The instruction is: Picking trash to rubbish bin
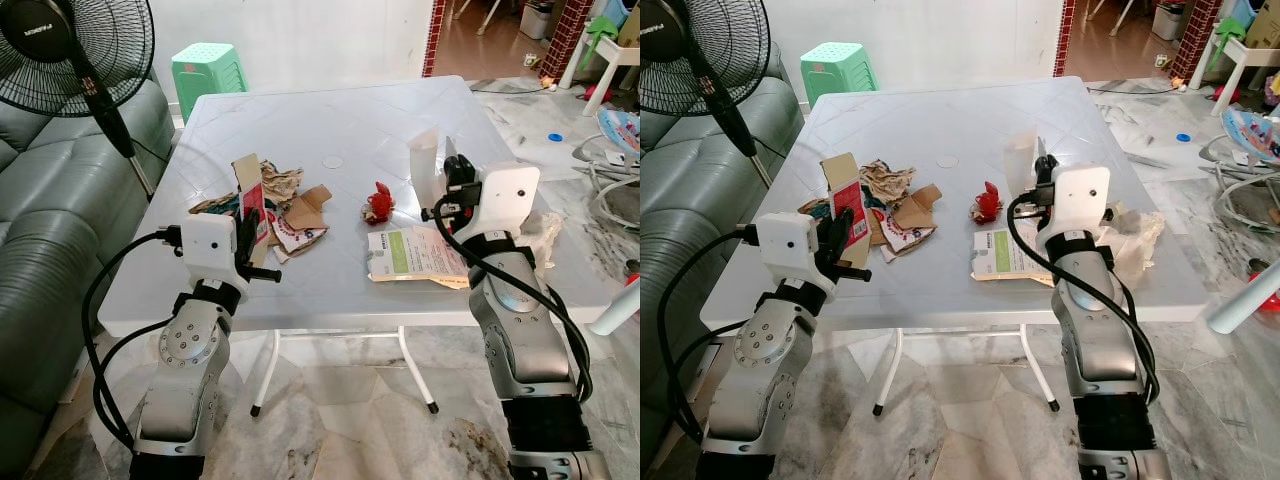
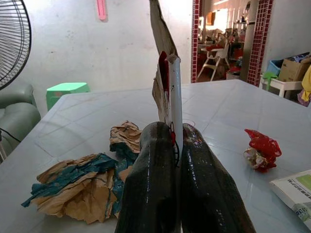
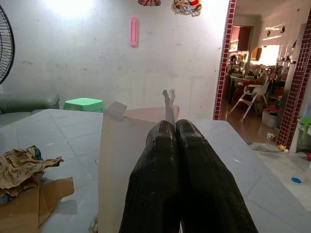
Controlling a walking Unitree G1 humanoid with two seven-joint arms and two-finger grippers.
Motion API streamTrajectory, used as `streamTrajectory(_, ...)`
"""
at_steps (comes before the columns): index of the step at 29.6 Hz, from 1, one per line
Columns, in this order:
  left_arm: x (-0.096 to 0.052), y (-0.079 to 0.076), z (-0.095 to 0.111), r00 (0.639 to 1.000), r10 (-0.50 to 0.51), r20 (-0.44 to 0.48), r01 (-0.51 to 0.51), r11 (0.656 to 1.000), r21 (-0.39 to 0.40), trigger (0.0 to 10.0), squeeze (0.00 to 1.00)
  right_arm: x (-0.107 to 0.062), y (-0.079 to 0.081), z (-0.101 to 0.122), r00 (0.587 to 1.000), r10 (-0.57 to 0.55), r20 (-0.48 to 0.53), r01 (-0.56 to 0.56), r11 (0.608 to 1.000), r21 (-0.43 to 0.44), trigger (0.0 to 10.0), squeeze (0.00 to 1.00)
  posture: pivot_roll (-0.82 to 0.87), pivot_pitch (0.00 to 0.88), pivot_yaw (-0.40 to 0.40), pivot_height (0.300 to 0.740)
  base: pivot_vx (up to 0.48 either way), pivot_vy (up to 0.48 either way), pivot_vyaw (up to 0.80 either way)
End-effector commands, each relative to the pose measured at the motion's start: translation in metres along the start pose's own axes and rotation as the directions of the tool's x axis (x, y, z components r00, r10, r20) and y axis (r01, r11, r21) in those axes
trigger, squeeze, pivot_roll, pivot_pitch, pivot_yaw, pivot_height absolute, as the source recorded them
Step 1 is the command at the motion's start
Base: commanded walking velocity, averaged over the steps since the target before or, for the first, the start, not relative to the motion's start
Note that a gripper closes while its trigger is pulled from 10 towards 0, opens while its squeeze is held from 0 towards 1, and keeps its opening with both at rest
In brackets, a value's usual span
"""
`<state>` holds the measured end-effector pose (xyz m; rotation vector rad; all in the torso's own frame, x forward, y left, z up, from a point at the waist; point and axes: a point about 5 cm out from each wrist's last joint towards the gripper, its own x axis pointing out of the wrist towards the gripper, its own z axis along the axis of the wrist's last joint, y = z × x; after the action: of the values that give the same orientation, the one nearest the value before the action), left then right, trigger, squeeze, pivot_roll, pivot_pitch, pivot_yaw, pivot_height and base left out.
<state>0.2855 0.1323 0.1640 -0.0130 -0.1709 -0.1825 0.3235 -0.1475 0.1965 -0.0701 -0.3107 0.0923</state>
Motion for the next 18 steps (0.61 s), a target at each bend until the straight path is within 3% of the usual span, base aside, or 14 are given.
streamTrajectory(1,-0.0010,0.0027,0.0042,1.000,0.013,0.020,-0.013,1.000,-0.002,10.0,0.00,0.0039,0.0002,0.0036,1.000,0.007,0.006,-0.007,1.000,0.005,10.0,0.00,0.03,0.027,0.020,0.740,-0.266,0.000,0.00)
streamTrajectory(18,-0.0008,0.0016,0.0043,1.000,0.009,0.021,-0.009,1.000,-0.007,10.0,0.00,0.0041,0.0010,0.0023,1.000,0.005,0.002,-0.005,1.000,0.012,10.0,0.00,0.03,0.030,0.022,0.740,-0.321,0.000,0.00)
